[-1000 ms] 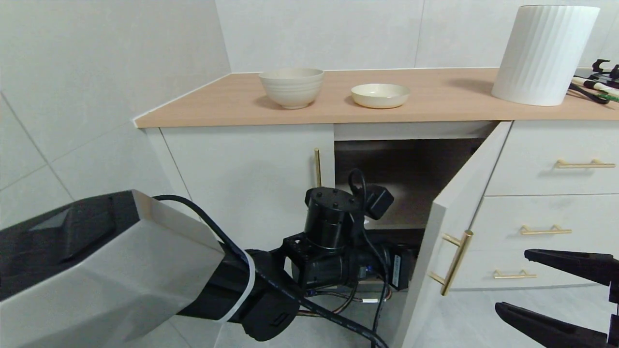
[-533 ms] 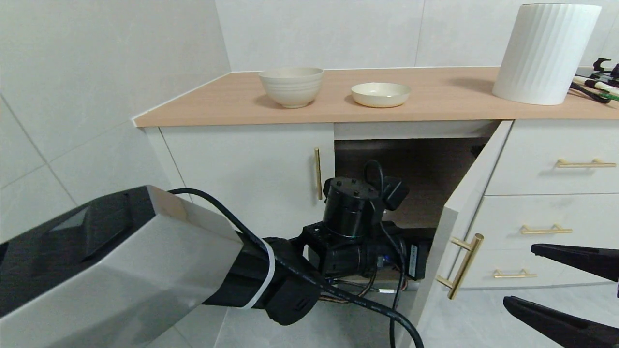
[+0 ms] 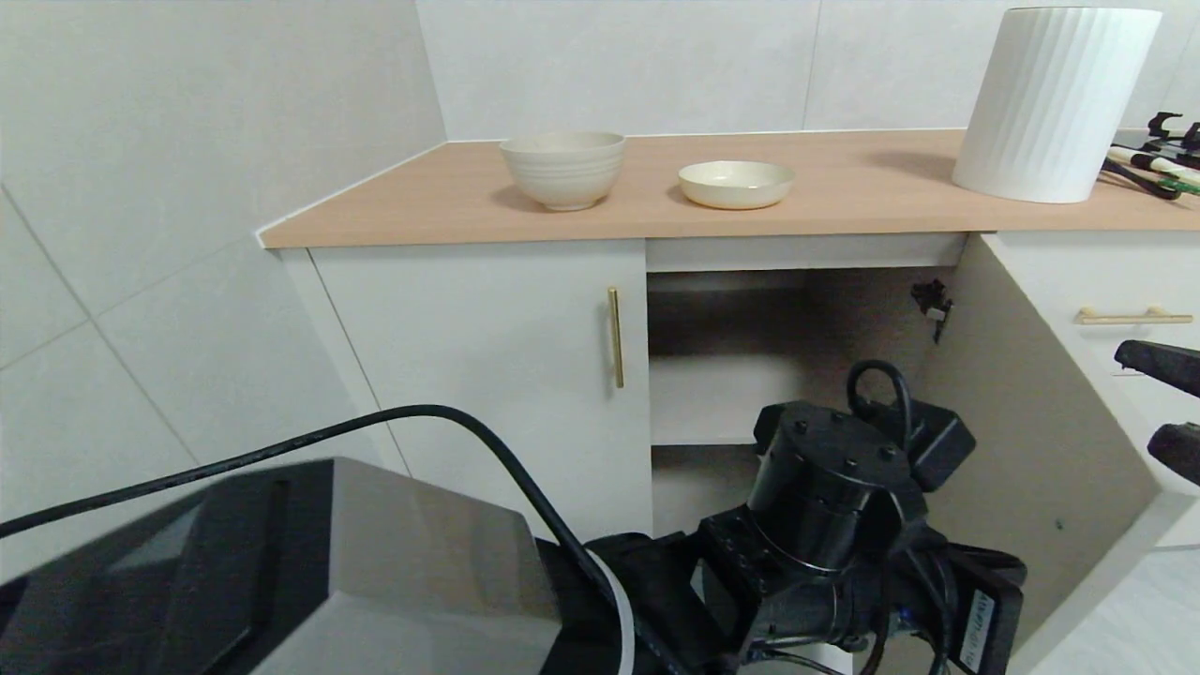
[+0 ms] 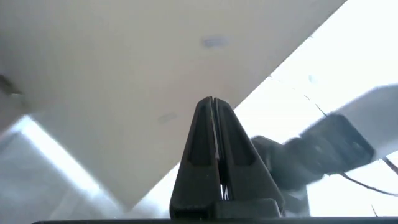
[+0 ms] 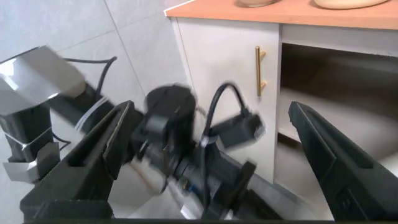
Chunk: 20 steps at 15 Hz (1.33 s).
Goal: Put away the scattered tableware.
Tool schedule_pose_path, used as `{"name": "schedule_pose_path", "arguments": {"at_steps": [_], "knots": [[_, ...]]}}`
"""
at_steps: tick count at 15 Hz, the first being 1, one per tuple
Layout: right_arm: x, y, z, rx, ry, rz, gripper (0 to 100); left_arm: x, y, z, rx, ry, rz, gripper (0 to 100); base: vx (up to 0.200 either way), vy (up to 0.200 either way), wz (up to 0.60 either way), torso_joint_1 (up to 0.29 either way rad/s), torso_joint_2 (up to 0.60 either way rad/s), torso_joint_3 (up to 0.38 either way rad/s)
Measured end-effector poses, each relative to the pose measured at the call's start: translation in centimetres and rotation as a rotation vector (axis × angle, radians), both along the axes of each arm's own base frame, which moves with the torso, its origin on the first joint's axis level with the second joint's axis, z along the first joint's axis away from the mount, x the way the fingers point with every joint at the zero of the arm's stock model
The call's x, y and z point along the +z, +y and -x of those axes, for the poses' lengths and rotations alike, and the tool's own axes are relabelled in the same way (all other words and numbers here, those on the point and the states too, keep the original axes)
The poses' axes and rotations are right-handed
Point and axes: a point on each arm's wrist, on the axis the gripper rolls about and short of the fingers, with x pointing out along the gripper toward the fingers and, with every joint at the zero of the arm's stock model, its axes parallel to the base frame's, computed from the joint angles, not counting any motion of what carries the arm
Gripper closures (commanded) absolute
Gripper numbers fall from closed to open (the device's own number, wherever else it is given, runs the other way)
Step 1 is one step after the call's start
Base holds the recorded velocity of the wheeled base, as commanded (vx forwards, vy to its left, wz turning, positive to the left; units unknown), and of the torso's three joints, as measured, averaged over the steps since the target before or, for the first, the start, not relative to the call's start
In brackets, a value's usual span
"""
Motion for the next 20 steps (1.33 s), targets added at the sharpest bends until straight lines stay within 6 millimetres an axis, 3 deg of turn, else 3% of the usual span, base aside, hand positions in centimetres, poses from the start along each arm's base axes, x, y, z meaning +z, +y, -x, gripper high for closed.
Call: {"name": "schedule_pose_path", "arguments": {"at_steps": [2, 5, 9, 14, 16, 18, 20], "knots": [[-0.3, 0.2, -0.2, -0.001, 0.017, 0.015, 0, 0.0, 1.2, -0.9, 0.065, 0.0, -0.015, 100, 0.0, 0.0, 0.0, 0.0, 0.0, 0.0], [-1.0, 0.8, -1.0, -0.014, 0.053, 0.046, 0, 0.1, 4.7, -2.3, 0.143, 0.013, -0.038, 100, 0.0, 0.0, 0.0, 0.0, 0.0, 0.0], [-2.3, 2.1, -3.7, -0.069, 0.139, 0.114, 0, 1.2, 12.6, -4.3, 0.31, 0.007, -0.028, 100, 0.0, 0.0, 0.0, 0.0, 0.0, 0.0], [-2.4, 4.5, -10.1, -0.168, 0.229, 0.173, 0, 4.7, 24.5, -2.8, 0.551, -0.063, -0.043, 100, 0.0, 0.0, 0.0, 0.0, 0.0, 0.0], [-3.0, 5.2, -11.7, -0.178, 0.309, 0.232, 0, 5.7, 29.0, -1.3, 0.664, -0.069, -0.101, 100, 0.0, 0.0, 0.0, 0.0, 0.0, 0.0], [-3.5, 5.4, -12.4, -0.205, 0.333, 0.258, 0, 6.5, 31.2, 0.3, 0.709, -0.064, -0.126, 100, 0.0, 0.0, 0.0, 0.0, 0.0, 0.0], [-3.6, 5.4, -12.4, -0.212, 0.338, 0.262, 0, 7.4, 31.9, 1.2, 0.701, -0.09, -0.094, 100, 0.0, 0.0, 0.0, 0.0, 0.0, 0.0]]}}
